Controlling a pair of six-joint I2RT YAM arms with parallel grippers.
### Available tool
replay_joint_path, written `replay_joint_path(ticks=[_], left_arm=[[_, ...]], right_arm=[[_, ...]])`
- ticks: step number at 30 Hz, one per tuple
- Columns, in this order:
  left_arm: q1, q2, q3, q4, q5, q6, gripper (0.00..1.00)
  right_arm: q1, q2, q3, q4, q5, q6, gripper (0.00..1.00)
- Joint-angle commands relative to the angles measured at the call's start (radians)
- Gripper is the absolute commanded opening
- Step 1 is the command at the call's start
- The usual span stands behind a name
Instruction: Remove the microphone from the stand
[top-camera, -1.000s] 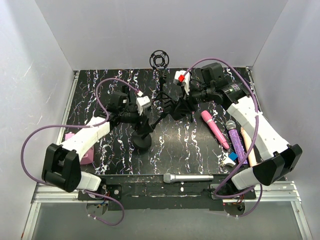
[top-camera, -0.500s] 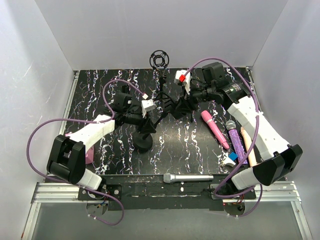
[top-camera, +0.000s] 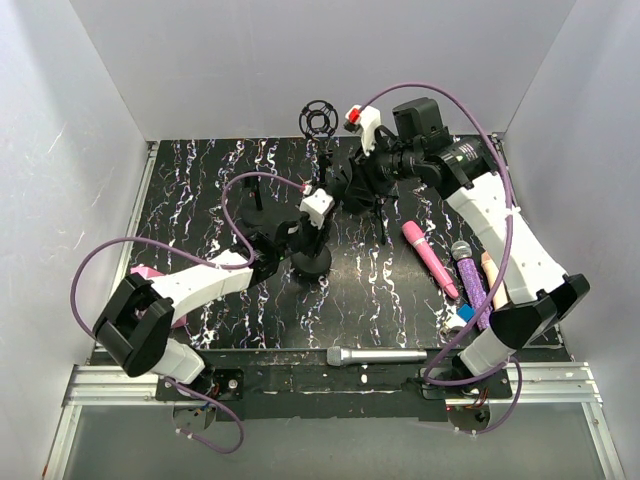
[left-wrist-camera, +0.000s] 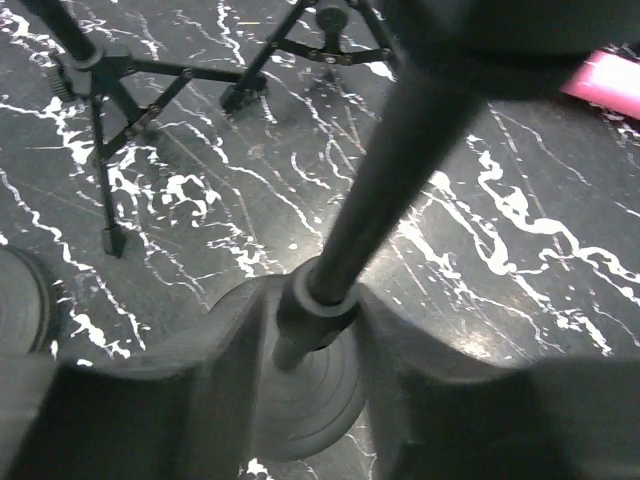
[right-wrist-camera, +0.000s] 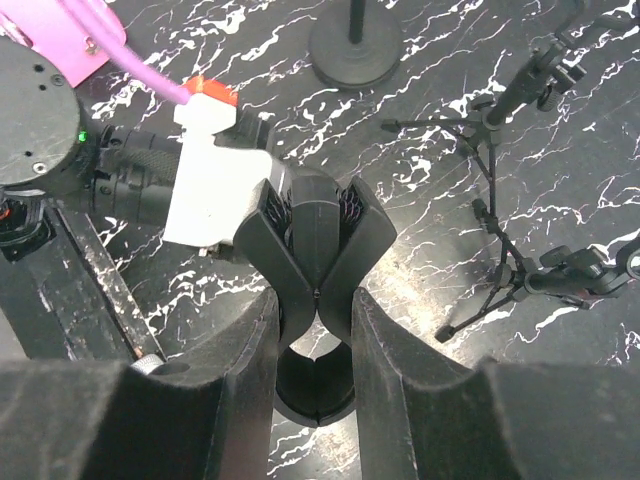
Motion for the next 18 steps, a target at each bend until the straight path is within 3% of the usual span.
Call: replay_joint_path(ticks=[1,4,7,12,18], left_arm=[[0.021,-0.002,0.036,0.052,-0.091,-0.104,0.52],[0.021,-0.032,0.026,0.023,-0.089,-0.075,0.74],[0.037,-0.096,0.007,-0.035,-0.108,-0.073,0.83],[0.083,-0.231,-0.019,-0.194,-0.109,-0.085,0.84],[0.135,-0.295,-0.030,-0.274,-0.134,-0.076,0.83]], right_arm=[[0.043,0.013,0.107,-0.044,0.044,-0.006,0.01],[0.043,0.033,0.135,-0.023,0.104,-0.035,0.01],[0.043,0.075,0.184,-0.003,0.133,-0.044,0.01],[0.043,0.167,0.293,0.005,0.163,-0.053,0.01],[0.043,0.231,0.367,0.032,0.181,-0.070,0.01]])
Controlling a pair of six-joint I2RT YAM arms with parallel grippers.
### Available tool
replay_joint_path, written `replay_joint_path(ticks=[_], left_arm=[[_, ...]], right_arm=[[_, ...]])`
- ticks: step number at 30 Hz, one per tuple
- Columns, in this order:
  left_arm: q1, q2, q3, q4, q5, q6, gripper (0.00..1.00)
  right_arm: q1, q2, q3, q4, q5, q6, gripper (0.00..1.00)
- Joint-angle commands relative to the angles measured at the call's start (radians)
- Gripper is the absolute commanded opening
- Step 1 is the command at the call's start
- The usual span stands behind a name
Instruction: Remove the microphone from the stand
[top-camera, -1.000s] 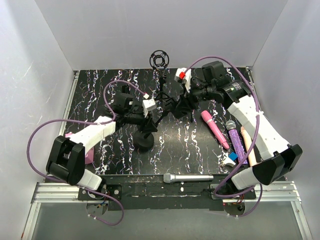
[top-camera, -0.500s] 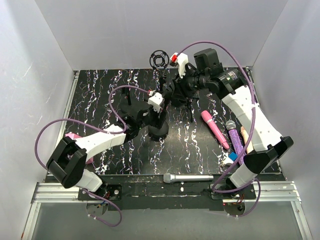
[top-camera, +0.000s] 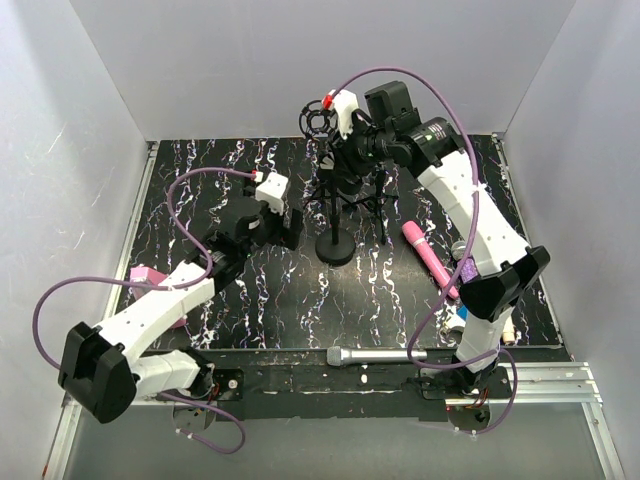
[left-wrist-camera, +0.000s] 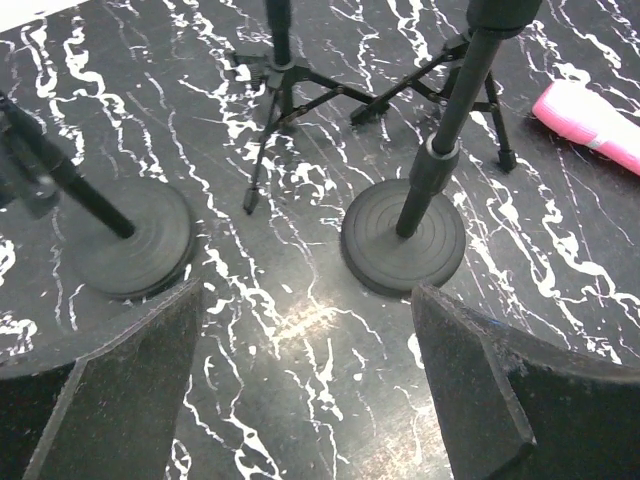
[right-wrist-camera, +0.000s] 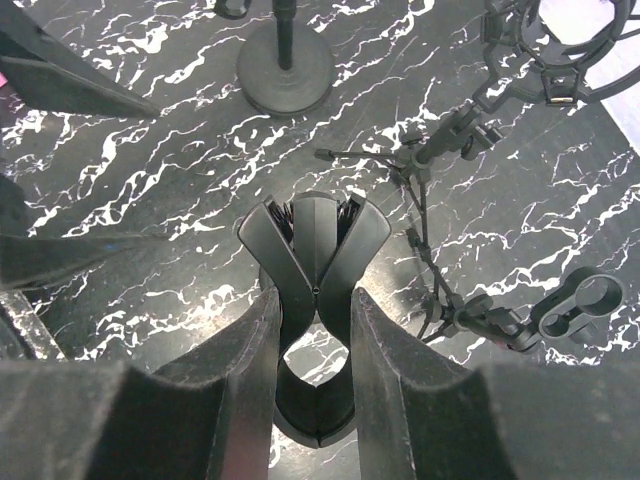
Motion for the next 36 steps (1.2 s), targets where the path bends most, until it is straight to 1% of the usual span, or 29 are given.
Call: replay_joint_path(ticks=[1,8,14,23,28,36], left_arm=[[0.034,-0.040,-0.022,-0.088,-0.035,0.007,0.83],[0.059,-0.020,-0.014,-0.065,-0.035,-0.002,0.82],[0.070,0.006,0.015,-0.071,-0.014,0.012,0.81],[0.073,-0.060,0.005,-0.110,0.034,0.073,0.81],[0.073,-0.072,0.006,-0.131,0.043,0.070,0.80],[0.073,-0.059,0.004,-0.119,0.049,0.067,0.80]], right_arm=[[-0.001,-0.004,0.068,0.098,0.021,-0.022,0.01],[-0.001,-0.050,-0.059,0.102,0.020,-0.024,0.01],[-0.006,-0.055,-0.179,0.071,-0.022,-0.027,0.01],[-0.020,0.008,-0.242,0.045,-0.048,-0.019,0.01],[-0.040,0.032,-0.234,0.039,-0.055,-0.005,0.01],[-0.044,0.031,-0.233,0.046,-0.059,0.002,0.01]])
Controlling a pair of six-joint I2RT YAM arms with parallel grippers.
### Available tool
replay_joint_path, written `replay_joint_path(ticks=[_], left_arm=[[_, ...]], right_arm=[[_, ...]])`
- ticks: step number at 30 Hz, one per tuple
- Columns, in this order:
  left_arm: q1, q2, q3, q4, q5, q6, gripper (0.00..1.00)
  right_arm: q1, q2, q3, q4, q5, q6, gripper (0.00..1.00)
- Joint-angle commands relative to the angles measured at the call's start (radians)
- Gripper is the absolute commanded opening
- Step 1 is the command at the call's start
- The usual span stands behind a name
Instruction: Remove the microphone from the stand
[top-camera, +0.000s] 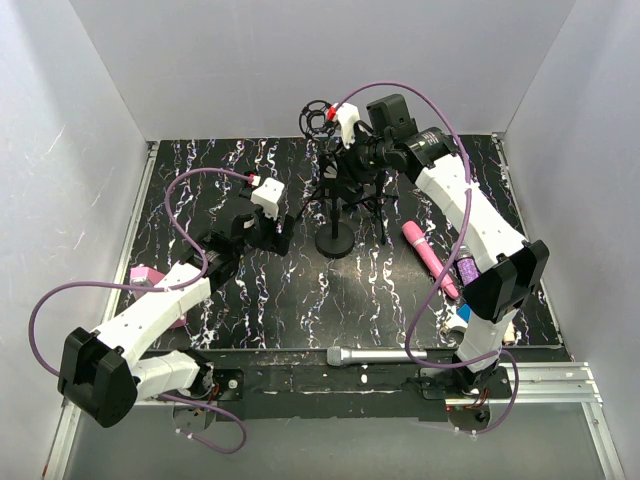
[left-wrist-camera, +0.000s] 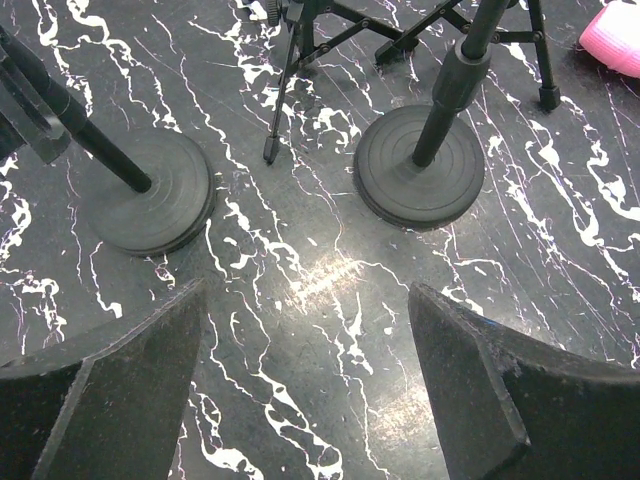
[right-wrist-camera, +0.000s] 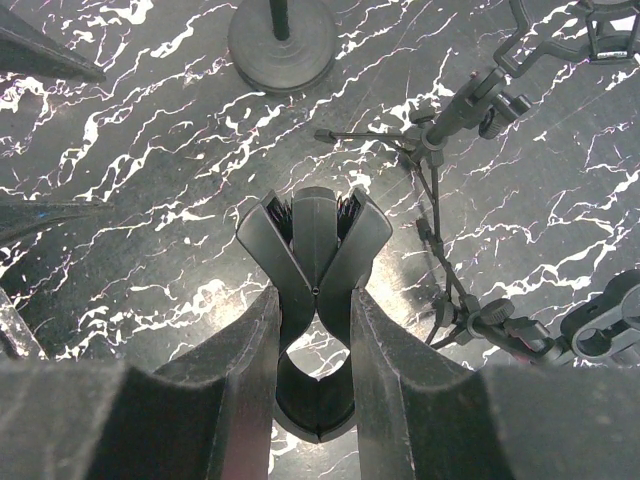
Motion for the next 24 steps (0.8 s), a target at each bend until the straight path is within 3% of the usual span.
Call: replay_joint_path(ticks=[1,10,15,19,23,24], left_arm=[[0.005,-0.016,0.018,-0.001,0.013,0.010,0.80],[0.005,-0.019,0.018,0.015,0.018,0.013,0.80],[0.005,-0.040,0.010,0.012,0.012,0.012,0.80],[0.005,-0.067,0.016,-0.007,0.003,0.021,0.81],[0.005,-0.070,0.038,-0.019,0.009,0.036,0.83],[0.005,-0.067,0.041,-0.015,0.010,0.038,0.83]], right_arm=[[0.004,0.040,-0.040,-0.087,-0.001,0.018,0.01],[0.001,0.068,-0.127,-0.092,0.002,-0.008,0.01],[-0.003,0.060,-0.034,-0.089,0.014,0.024,0.01],[-0.003,-0.050,0.055,-0.067,-0.035,0.032,0.46],[-0.003,-0.237,-0.069,-0.032,-0.095,0.002,0.77],[-0.003,-0.295,-0.118,-0.029,-0.119,-0.017,0.80]])
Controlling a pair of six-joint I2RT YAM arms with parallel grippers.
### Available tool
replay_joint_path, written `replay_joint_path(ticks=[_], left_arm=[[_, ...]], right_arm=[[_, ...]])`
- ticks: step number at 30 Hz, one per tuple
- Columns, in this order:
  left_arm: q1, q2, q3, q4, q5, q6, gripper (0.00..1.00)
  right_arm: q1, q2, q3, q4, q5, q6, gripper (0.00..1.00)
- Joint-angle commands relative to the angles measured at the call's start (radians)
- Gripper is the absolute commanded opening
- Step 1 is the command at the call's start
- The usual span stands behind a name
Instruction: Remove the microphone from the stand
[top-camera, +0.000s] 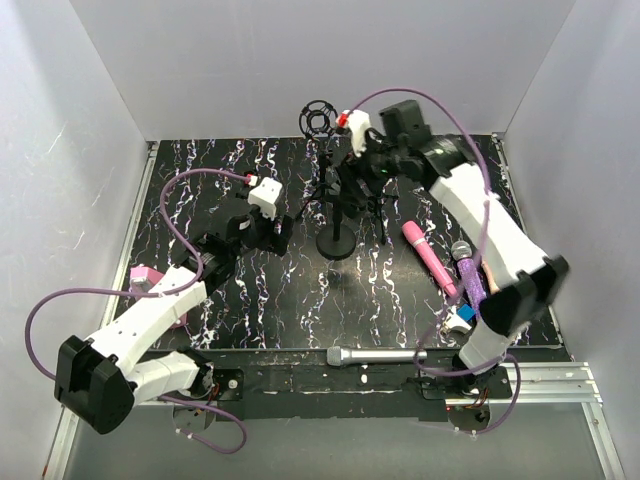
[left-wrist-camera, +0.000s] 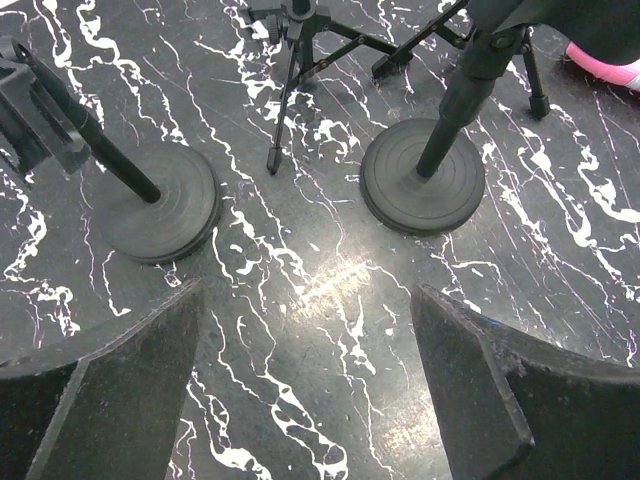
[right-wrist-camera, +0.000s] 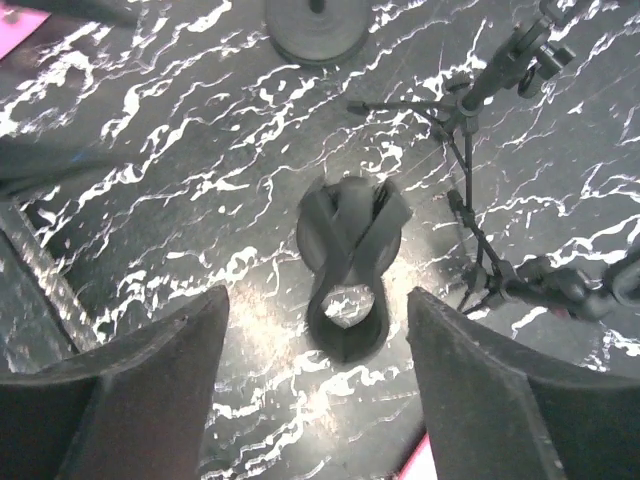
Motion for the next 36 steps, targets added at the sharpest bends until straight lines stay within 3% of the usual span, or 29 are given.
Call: replay_joint_path(ticks=[1,7,11,14,19,22,26,36], left_arm=[[0.005,-0.027,0.042,0.004,0.003,0.024,0.83],[0.005,0.042,0.077,0.036,0.029,-0.004,0.83],[0.005,0.050,0.093,0.027,0.020,0.016,0.83],[0.008,0.045,0.099,0.004,0.014,0.016,0.83],[0.025,0.039,0.096,-0.013,0.020,-0.013,0.83],[0.033,0.030,0.082,-0.011,0.021,-0.021,0.83],[0.044,0.002,0.058,0.000,0.028,-0.025,0.83],[0.080,-0.062,0.009,-0.025,0.032,-0.058,0.83]], right_arm=[[0.004,-0.303,-0.139,0.029,-0.110,-0.065,0.82],[0.022,-0.576,-0.558,-0.058,-0.292,-0.415,0.80],[0.095,-0.660,-0.751,-0.132,-0.274,-0.566,0.77],[0.161,-0.693,-0.897,-0.128,-0.279,-0.547,0.74],[0.299,-0.728,-1.121,0.084,-0.193,-0.377,0.73],[0.385,-0.708,-1.216,0.159,-0.129,-0.365,0.77],[0.444,-0.636,-1.265,0.234,-0.087,-0.359,0.75],[0.594,-0.516,-1.324,0.447,0.046,-0.273,0.56]])
